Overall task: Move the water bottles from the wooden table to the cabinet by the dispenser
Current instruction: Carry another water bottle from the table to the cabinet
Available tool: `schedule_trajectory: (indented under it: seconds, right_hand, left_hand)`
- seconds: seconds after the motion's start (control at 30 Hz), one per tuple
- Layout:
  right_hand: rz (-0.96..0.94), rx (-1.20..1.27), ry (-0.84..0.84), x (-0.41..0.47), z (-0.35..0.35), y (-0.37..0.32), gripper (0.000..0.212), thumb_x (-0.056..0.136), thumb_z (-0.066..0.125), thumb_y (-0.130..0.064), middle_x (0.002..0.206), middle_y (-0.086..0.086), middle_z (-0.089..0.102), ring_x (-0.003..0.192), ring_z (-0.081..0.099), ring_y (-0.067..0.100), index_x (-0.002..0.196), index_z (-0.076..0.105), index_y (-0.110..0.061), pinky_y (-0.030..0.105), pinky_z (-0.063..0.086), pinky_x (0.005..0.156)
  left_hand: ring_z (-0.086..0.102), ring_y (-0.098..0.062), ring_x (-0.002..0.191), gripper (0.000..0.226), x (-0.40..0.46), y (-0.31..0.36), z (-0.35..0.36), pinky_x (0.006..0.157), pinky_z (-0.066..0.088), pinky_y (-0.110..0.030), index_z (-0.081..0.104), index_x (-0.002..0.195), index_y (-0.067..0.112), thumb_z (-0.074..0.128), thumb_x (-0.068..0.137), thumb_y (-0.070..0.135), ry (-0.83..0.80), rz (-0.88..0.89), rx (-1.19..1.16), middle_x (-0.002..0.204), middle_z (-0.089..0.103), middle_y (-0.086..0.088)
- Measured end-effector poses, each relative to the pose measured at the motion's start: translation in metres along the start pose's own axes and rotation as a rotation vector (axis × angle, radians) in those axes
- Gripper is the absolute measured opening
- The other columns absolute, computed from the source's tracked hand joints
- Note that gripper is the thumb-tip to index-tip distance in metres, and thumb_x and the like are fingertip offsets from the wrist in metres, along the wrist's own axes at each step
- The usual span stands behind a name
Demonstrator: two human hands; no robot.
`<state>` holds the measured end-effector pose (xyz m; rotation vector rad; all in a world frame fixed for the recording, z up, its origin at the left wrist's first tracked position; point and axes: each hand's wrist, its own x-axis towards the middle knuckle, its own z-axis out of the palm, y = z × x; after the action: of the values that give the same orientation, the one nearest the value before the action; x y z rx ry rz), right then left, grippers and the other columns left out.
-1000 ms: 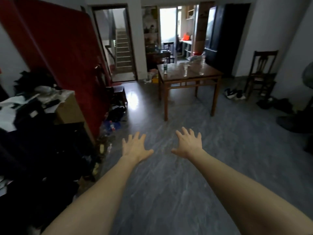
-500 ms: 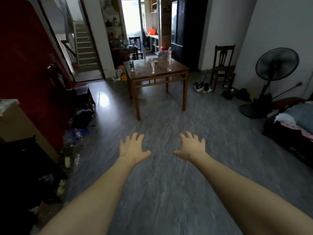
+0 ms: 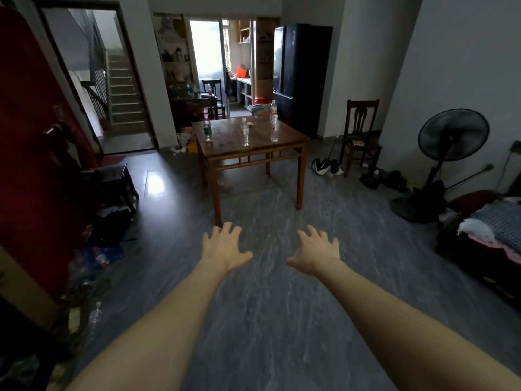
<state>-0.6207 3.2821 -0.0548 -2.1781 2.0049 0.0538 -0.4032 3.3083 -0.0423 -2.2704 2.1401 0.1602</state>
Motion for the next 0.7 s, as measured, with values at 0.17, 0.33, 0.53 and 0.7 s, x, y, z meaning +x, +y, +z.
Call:
schedule_trajectory:
  seconds: [0.17,0.33,0.53,0.7]
  right_hand:
    - [0.036,-0.02,0.007,0.054,-0.016,0.005,0.086,0.081,0.06,-0.064,0.163,0.004,0.016,0.146,0.021,0.032,0.152,0.026,-0.028,0.06,0.02,0.115]
    - [0.031,-0.062,0.011,0.116,-0.026,0.011,0.086,0.081,0.061,-0.064,0.162,0.005,0.018,0.146,0.021,0.032,0.151,0.028,-0.028,0.06,0.019,0.116]
    - [0.04,-0.084,-0.006,0.211,-0.034,0.038,0.084,0.08,0.062,-0.062,0.161,0.006,0.02,0.145,0.022,0.033,0.15,0.031,-0.026,0.061,0.02,0.115]
    - [0.025,-0.114,0.051,0.318,-0.071,0.068,0.081,0.079,0.062,-0.064,0.155,0.007,0.028,0.142,0.026,0.033,0.145,0.036,-0.025,0.06,0.024,0.113]
  left_hand:
    - [0.035,-0.031,0.144,0.076,0.061,-0.001,-0.005,0.115,0.032,-0.048,0.036,0.154,0.026,0.056,0.09,0.062,-0.015,0.046,0.01,0.161,0.03,-0.002]
    - [0.037,-0.031,0.142,0.075,0.129,-0.001,-0.002,0.113,0.035,-0.048,0.038,0.152,0.026,0.056,0.09,0.064,-0.028,0.051,0.008,0.16,0.032,-0.002]
    - [0.036,-0.031,0.143,0.075,0.229,0.018,-0.002,0.115,0.033,-0.049,0.037,0.153,0.027,0.057,0.091,0.062,-0.068,0.109,0.098,0.161,0.031,-0.003]
    - [0.035,-0.032,0.144,0.075,0.342,0.039,-0.035,0.115,0.034,-0.049,0.036,0.154,0.026,0.057,0.09,0.062,0.003,0.098,0.047,0.163,0.029,-0.003]
